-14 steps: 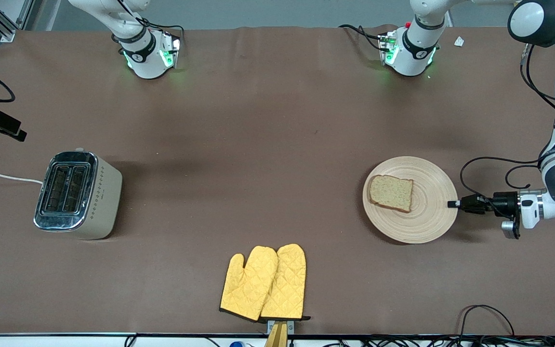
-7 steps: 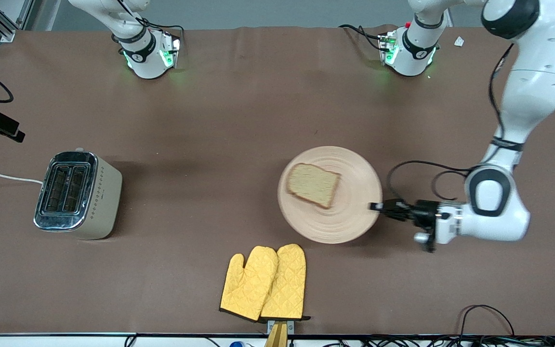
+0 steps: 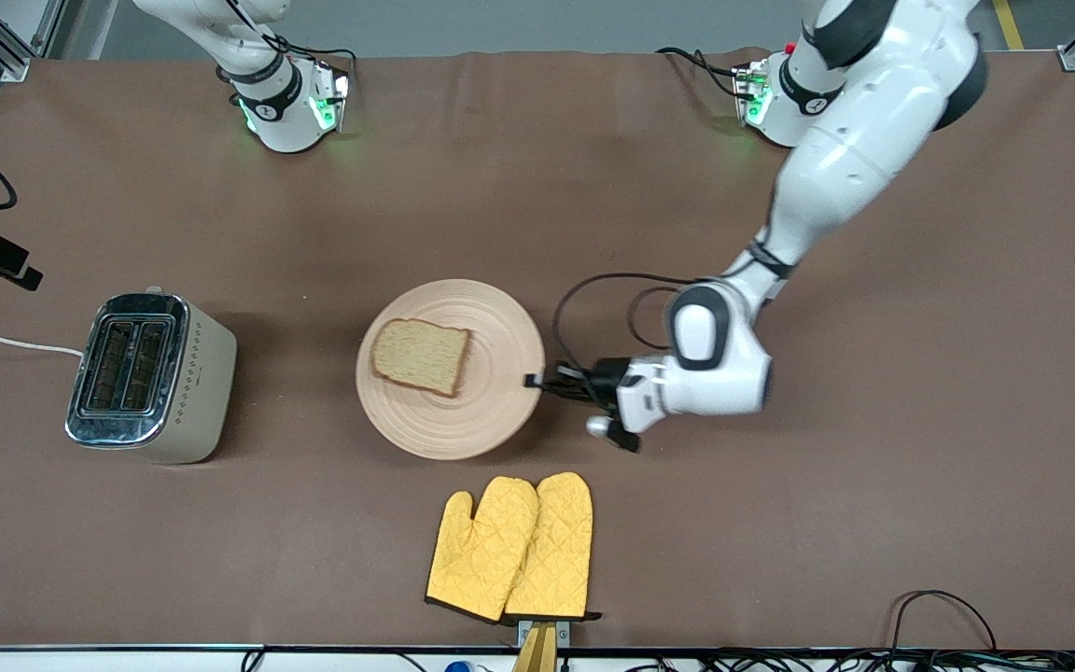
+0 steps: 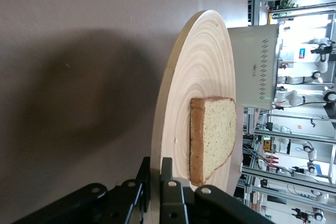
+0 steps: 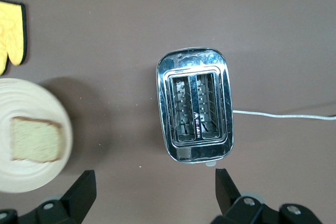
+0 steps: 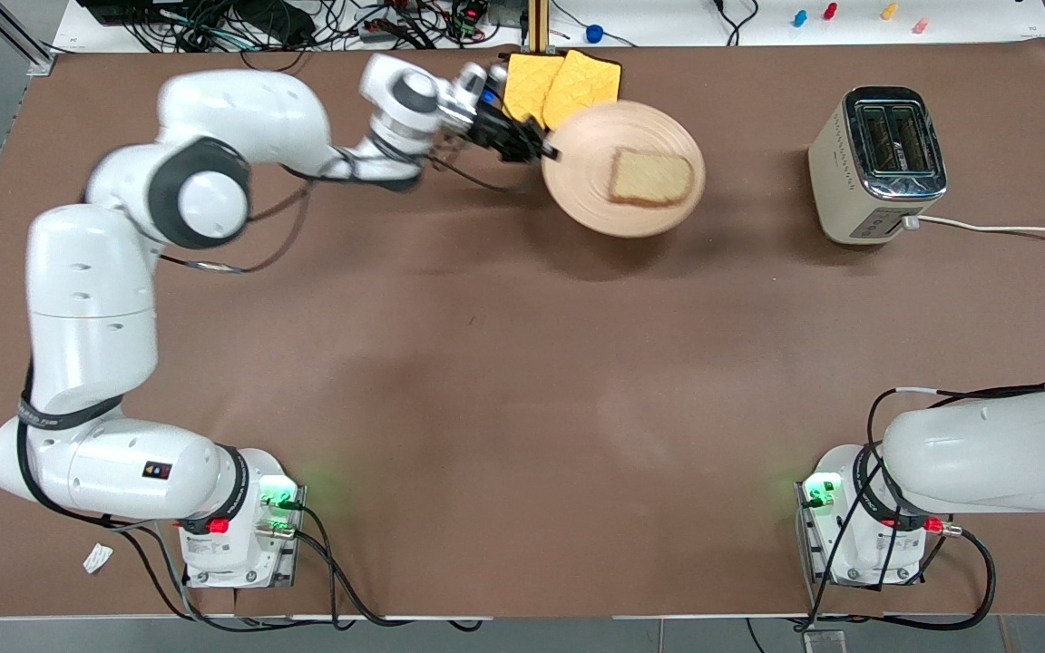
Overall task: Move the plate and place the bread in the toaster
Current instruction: 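Slide the plate toward the toaster with the left gripper while the right gripper reaches, then release the plate and withdraw the left gripper while the right gripper grasps bread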
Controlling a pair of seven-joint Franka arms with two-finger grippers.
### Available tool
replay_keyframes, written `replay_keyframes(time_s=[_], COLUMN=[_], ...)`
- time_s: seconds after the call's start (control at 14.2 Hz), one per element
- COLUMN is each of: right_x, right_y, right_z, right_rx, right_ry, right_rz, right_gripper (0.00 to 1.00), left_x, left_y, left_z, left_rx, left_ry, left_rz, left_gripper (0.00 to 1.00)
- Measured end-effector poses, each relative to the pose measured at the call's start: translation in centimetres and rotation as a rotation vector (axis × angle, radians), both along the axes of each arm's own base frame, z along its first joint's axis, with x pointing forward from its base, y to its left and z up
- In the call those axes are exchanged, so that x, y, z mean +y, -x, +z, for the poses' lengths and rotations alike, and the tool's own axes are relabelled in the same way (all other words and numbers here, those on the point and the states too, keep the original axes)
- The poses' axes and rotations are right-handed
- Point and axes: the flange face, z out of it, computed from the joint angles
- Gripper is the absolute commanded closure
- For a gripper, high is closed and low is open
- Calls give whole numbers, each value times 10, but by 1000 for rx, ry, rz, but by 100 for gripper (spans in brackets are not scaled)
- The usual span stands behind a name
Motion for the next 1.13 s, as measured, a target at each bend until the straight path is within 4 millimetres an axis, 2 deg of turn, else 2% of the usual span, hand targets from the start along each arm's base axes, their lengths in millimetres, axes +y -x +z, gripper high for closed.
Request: replay_keyframes(time_s=[0.14,0.21,0.28,0.35,0.42,0.64,0.78,0.85,0.99,1.13], right_x=[2,5,13,26,40,84,111,130,179,224], right_y=[-2,-6,-11,-18,-24,-31,-24,-17,3,28], right_z=[-15,-29,-46,-64,-84,-153,-196,-217,-258,-293], right_rx=[34,59,80,88,88,74,70,66,48,38], right_ry=[-10,-22,-37,-43,-48,-99,-107,-108,-104,-100], right_rz=[44,56,56,29,-10,-119,-176,-202,-240,-254], right_gripper=[0,0,0,0,0,0,0,0,3,16], left_x=[-34,-44,-49,-51,-51,-48,-43,-37,-9,43], left_y=[20,26,30,29,27,18,7,-1,-23,-54], left_z=[-30,-42,-51,-57,-57,-50,-39,-33,-23,-13], left_rx=[24,28,31,34,35,54,81,79,75,54], left_ry=[-13,-22,-27,-24,-21,-13,-11,-15,-38,-76], left_rz=[18,25,29,33,35,67,100,98,48,-20], left_gripper=[100,99,93,74,1,0,0,0,0,0])
